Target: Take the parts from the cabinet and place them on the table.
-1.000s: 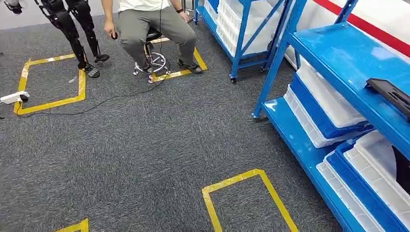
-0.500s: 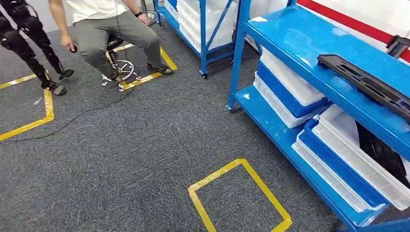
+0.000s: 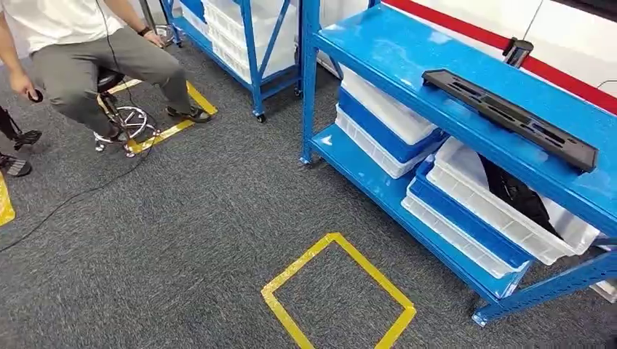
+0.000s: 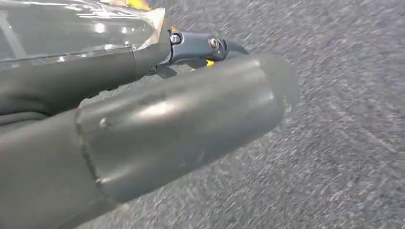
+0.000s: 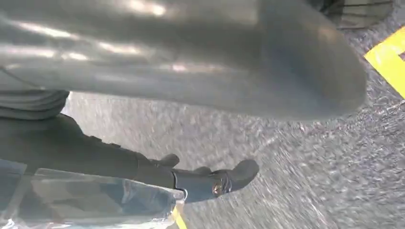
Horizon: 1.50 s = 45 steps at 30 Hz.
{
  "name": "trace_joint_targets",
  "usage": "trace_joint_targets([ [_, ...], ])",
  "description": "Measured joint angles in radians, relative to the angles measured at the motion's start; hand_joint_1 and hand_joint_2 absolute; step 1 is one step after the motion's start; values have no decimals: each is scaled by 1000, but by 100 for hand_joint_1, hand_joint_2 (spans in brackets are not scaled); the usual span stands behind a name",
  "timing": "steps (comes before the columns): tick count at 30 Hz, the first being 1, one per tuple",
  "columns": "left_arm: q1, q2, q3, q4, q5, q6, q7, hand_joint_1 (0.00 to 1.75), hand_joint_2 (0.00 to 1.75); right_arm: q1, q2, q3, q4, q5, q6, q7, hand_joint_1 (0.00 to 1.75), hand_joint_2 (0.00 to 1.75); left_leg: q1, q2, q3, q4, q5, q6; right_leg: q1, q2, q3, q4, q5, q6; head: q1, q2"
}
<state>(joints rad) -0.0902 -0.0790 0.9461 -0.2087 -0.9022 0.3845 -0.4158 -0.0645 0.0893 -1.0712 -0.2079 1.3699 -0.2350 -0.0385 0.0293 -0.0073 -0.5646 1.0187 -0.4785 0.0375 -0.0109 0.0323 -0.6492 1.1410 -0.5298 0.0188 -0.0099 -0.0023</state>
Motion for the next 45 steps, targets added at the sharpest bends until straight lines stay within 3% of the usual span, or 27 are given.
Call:
trace_joint_targets([
  [2, 3, 2, 0, 0, 0, 0, 0, 0, 0, -2, 0, 0, 0, 0, 0, 3, 0, 0, -6, 40, -1, 0, -1, 1, -3, -17, -82, 170, -63, 2, -1, 0],
  [3, 3, 2, 0, 0, 0, 0, 0, 0, 0, -2, -1, 0, 0, 0, 0, 5, 0, 0, -7, 51, -1, 0, -1, 1, -3, -19, -87, 184, -62, 8, 0, 0],
  [4, 2, 2, 0, 0, 0, 0, 0, 0, 0, 2, -2, -1, 0, 0, 0, 5, 0, 0, -7, 62, -1, 0, -1, 0, -3, -20, -73, 159, -49, 14, 0, 0],
  [6, 2, 0, 0, 0, 0, 0, 0, 0, 0, 4, -3, -1, 0, -2, 0, 8, 0, 0, -7, 87, 3, 0, -4, -3, -2, -50, 30, -27, 17, 29, 0, 0],
  [7, 2, 0, 0, 0, 0, -1, 0, 0, 0, 1, -3, -1, 0, -2, 0, 8, 0, 0, -9, 97, 7, 0, -6, -6, 1, -110, 81, -114, 38, 27, 0, 0],
  [8, 2, 0, 0, 0, 0, -3, 0, 0, 0, -3, -3, -1, 0, -2, 0, 8, 0, 0, -16, 110, 12, 3, -11, -15, 16, -137, 84, -133, 45, 16, -1, 0],
  [12, -6, -1, 0, 0, -8, -3, 0, 0, 0, -1, -5, -3, 0, -3, 0, 8, 0, 0, -13, 155, 35, -3, -25, -40, 16, -80, 86, -142, 52, -12, 0, 0],
  [13, -8, 1, 0, 0, -8, -3, -1, 0, 0, 1, -3, -3, 0, -3, 0, 8, 0, 0, -4, 116, 33, 11, -35, -46, -8, -69, 105, -146, 58, -19, -5, 0],
  [14, -8, 0, 0, 0, -9, -3, -1, 0, 175, 1, -3, -3, 0, -3, 0, 8, 0, 0, -4, 59, 18, 52, -66, -47, -5, -58, 104, -147, 60, -25, -8, 0],
  [16, -4, 2, 0, 0, -11, -3, 2, 0, 175, -3, -2, -3, 0, -2, 0, 10, 0, 0, -2, 15, -47, 196, -144, -51, -2, -34, 104, -145, 63, -34, -8, 0],
  [18, 1, 4, 0, 0, -11, -2, 3, 0, 175, -2, -2, -3, 0, -1, 0, 10, 0, 0, -1, 5, -104, 296, -167, -55, 0, 0, 106, -145, 62, -34, -9, 0],
  [19, 1, 4, 0, 0, -11, -2, 3, 0, 175, -1, -2, -3, 0, -1, 0, 10, 0, 0, 0, 5, -104, 284, -145, -56, -1, 13, 108, -144, 62, -34, -8, 0],
  [21, 1, 6, 0, 0, -11, -1, 5, 0, 175, 1, 0, -3, 0, -1, 0, 10, 0, 0, 8, -2, -47, 136, -40, -59, -5, 46, 112, -140, 61, -32, -8, 0],
  [22, 1, 6, 0, 0, -11, -1, 5, 0, 175, 1, 1, -3, 0, 0, 0, 10, 0, 0, 16, -35, -14, 56, 1, -64, -5, 60, 110, -134, 56, -25, -10, 0],
  [23, 1, 6, 0, 0, -12, -2, 6, 0, 175, -1, 0, -3, 0, 0, 0, 10, 0, 0, 21, -92, -5, 30, -15, -68, 1, 71, 99, -125, 53, -18, -10, 0],
  [27, -2, 5, 0, 0, -14, -2, 10, 0, 175, 4, 0, -3, 0, 0, 0, 11, 0, 0, 5, -51, -4, 16, -10, -31, 0, 115, 66, -130, 61, 13, -9, 0],
  [30, -2, 5, 0, 0, -15, -3, 12, 0, 175, 1, 0, -4, 0, 0, 0, 15, 0, 0, 6, -8, 1, 2, -1, -4, 0, 1, 14, -18, 1, 7, -2, 0],
  [33, 0, 7, 0, 0, -15, -3, 17, 0, 175, -2, 1, -4, 0, 0, 0, 16, 0, 0, 1, 39, -3, 2, -2, -3, -3, -16, -87, 188, -74, 8, -2, 0],
  [35, 0, 6, 0, 0, -15, -3, 17, 0, 175, 3, 0, -4, 0, 0, 0, 17, 0, 0, 3, 65, -2, 3, -3, -5, -7, -24, -55, 135, -44, 25, -1, 0],
  [36, -1, 5, 0, 0, -15, -3, 17, 0, 175, 3, -1, -4, 0, 0, 0, 18, 0, 0, 4, 77, -1, 3, -4, -7, -10, -36, -2, 39, -10, 34, 0, 0],
  [37, -1, 4, 0, 0, -15, -3, 17, 0, 175, 2, -2, -4, 0, 0, 0, 18, 0, 0, 4, 87, 2, 3, -5, -10, -10, -64, 49, -51, 16, 38, -1, 0],
  [38, 0, 4, 0, 0, -15, -3, 17, 0, 175, -2, -2, -4, 0, 1, 0, 18, 0, 0, -2, 98, 8, 4, -8, -17, -6, -128, 93, -128, 30, 31, 1, 0],
  [39, 2, 3, 0, 0, -15, -3, 17, 0, 175, -6, -2, -4, 0, 2, 0, 18, 0, 0, -6, 107, 11, 6, -14, -26, 9, -136, 91, -131, 40, 31, 0, 0],
  [41, 0, 3, 0, 0, -12, -3, 16, 0, 175, -5, -2, -4, 0, 2, 2, 14, 0, 0, -5, 132, 24, 2, -18, -39, 9, -104, 83, -128, 45, 14, -3, 0],
  [42, -4, 2, 0, 0, -10, -6, 14, 0, 175, -2, -3, -4, 0, 0, 3, 11, 0, 175, -1, 144, 30, -3, -17, -45, 11, -94, 82, -128, 45, 9, -3, 0],
  [43, -7, 2, 0, 0, -9, -11, 11, 0, 175, -1, -3, -4, 0, -2, 4, 7, 0, 0, -2, 157, 28, -3, -21, -54, 3, -78, 105, -140, 55, -3, -2, 0],
  [45, -8, 2, 0, 0, -10, -22, 11, 0, 175, 0, -2, -4, 0, -3, -3, 10, 0, 0, 8, 50, 5, 68, -74, -56, -16, -65, 104, -145, 61, -22, -11, 0],
])
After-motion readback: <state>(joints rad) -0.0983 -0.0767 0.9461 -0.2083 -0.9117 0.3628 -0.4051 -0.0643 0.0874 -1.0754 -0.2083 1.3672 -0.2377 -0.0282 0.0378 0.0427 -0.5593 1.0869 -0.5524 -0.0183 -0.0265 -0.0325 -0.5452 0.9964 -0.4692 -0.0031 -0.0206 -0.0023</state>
